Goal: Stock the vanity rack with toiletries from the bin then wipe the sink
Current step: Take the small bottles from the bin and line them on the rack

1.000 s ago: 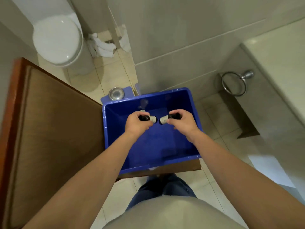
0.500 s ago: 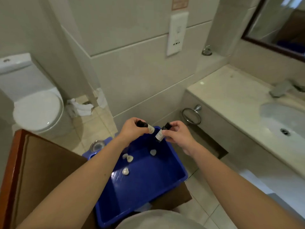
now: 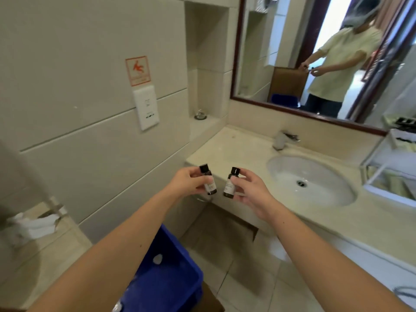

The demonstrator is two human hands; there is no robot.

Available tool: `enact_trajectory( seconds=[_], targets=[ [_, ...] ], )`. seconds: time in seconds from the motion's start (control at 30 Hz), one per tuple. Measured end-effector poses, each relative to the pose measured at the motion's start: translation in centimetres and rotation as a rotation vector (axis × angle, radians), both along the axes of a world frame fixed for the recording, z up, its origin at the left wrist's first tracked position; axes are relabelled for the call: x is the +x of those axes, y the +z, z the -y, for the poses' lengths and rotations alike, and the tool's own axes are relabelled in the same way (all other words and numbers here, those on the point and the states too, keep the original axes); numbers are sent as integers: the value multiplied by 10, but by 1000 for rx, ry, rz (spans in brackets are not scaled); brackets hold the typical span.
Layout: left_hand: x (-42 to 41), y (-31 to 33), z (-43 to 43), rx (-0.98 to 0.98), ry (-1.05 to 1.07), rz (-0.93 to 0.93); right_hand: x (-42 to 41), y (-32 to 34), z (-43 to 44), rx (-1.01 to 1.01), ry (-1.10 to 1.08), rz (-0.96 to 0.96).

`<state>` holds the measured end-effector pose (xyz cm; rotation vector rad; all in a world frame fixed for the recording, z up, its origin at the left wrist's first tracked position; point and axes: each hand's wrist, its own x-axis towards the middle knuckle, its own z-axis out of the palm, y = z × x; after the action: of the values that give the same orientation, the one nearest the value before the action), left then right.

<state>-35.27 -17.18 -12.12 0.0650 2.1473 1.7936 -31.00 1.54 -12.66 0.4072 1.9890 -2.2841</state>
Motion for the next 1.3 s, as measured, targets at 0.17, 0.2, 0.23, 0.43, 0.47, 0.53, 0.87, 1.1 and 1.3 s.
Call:
enact_trajectory(
  seconds=[0.17,0.2,0.23,0.43,0.47,0.53,0.87,1.1,1.3],
  targets=[
    [8,19,-95,46,-113,-32,22,18,-87,-21,-78,9],
    [12,24,-115,60,-132,-29,28,23,-104,-28,-94,10],
    [16,27,-135,73,-148,-21,34,27,-120,-42,-111,7],
    [41,37,-245,94,-236,-22,71,41,-214,-94,-201,13],
    [46,36,-262,99,-257,-26,78,43,-228,-83,-208,15],
    [55,36,-295,105,-288,-23,91,45,-258,-85,-229,16],
    [95,41,-427,62,-438,-23,145,45,-380,-110,-349,-37],
    [98,49,-497,51,-557,-58,164,49,-444,-138,-444,-73],
    [73,51,-560,65,-648,-91,152,53,-497,-112,-524,-88]
  ],
)
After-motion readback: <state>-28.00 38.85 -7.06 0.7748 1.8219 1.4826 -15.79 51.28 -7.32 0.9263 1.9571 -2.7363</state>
